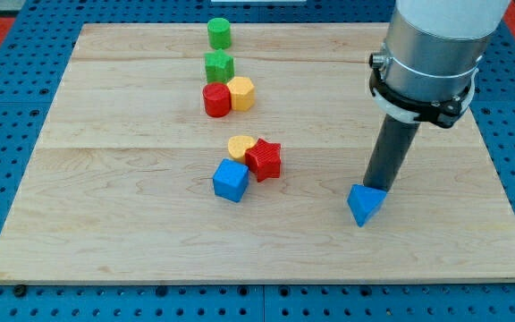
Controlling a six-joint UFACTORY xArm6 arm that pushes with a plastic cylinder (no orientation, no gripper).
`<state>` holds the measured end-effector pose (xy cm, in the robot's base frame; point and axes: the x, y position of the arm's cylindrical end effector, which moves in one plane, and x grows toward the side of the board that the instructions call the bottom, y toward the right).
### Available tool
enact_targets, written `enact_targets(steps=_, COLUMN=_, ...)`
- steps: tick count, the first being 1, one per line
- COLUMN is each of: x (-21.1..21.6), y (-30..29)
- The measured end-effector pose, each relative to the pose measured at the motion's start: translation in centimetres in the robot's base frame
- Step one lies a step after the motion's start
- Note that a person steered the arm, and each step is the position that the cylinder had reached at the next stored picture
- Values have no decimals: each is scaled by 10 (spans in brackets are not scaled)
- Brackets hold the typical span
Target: Move the red circle towards center left
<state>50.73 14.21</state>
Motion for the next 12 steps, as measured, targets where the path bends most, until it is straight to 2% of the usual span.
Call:
enact_targets(steps=1, x=-13, y=9)
enact_targets(steps=3, x=-80, y=-52)
enact_targets(steps=4, x=-100, y=-93)
enact_targets(steps=6, x=-130, y=-165)
enact_targets(steps=7, x=-131, y=-193)
enact_targets(steps=8, x=-136, y=-193)
enact_targets(steps=11, x=-188, y=-229)
enact_targets(steps=12, x=-205, y=-268)
